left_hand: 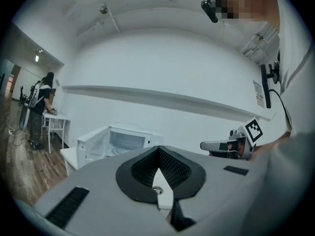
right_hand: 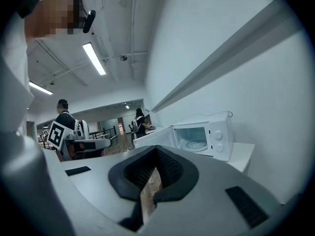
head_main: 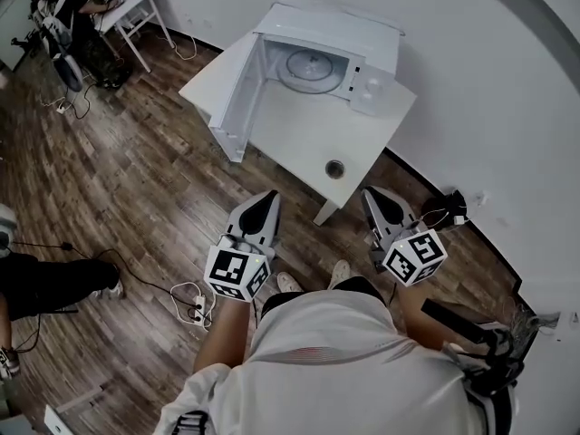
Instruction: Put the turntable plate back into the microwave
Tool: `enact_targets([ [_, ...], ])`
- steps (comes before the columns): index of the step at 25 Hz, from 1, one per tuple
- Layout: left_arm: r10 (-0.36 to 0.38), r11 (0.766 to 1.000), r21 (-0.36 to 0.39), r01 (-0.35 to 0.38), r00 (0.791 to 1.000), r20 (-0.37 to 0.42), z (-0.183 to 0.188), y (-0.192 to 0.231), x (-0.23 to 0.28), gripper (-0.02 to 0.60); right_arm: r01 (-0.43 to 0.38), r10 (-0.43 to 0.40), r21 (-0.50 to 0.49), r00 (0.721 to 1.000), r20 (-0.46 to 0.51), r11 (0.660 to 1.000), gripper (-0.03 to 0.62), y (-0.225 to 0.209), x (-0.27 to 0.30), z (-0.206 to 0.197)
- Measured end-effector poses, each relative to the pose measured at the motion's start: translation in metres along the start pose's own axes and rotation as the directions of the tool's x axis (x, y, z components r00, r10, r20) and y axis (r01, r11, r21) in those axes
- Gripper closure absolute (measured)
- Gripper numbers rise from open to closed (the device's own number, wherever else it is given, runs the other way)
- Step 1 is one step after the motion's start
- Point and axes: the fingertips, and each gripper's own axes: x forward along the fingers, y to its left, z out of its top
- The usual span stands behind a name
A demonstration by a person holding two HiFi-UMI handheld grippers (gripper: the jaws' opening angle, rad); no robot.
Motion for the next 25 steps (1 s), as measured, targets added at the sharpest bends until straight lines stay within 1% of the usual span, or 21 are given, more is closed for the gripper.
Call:
enact_targets([
  [3, 0.022, 0.999, 0.04, -0.023, 0.999, 0.032, 0.016, -0.011, -0.006, 0.571, -0.022, 0.022, -0.017, 0.999, 0.027, 1.0, 0.591, 0.002, -0.01, 0.01],
  [5, 0.04, 0.998, 0.053, -0.042, 0.998, 0.045, 0.023, -0.017, -0.005, 0.571, -0.035, 0.037, -0.028, 0.998, 0.042, 0.999, 0.591, 0.0, -0.016, 0.017],
  [9, 0.056, 0.998, 0.039, -0.057, 0.998, 0.029, 0.02, -0.035, 0.004, 0.571, -0.052, 0.053, -0.027, 0.997, 0.058, 0.998, 0.591, -0.011, -0.029, 0.023],
  [14, 0.067, 0.997, 0.043, -0.068, 0.998, 0.015, 0.013, -0.057, 0.004, 0.571, -0.066, 0.066, -0.008, 0.997, 0.048, 0.998, 0.591, -0.023, -0.04, 0.013],
  [16, 0.075, 0.997, 0.031, -0.075, 0.997, 0.016, 0.011, -0.059, 0.001, 0.571, -0.076, 0.076, -0.012, 0.996, 0.046, 0.997, 0.591, -0.021, -0.042, 0.012],
  [19, 0.086, 0.996, -0.011, -0.086, 0.996, 0.03, 0.013, -0.059, -0.002, 0.571, -0.092, 0.093, -0.027, 0.995, 0.043, 0.995, 0.591, -0.019, -0.047, 0.015],
  [25, 0.084, 0.996, -0.019, -0.084, 0.996, 0.035, 0.012, -0.064, -0.001, 0.571, -0.096, 0.097, -0.041, 0.995, 0.027, 0.995, 0.591, -0.022, -0.052, 0.014],
])
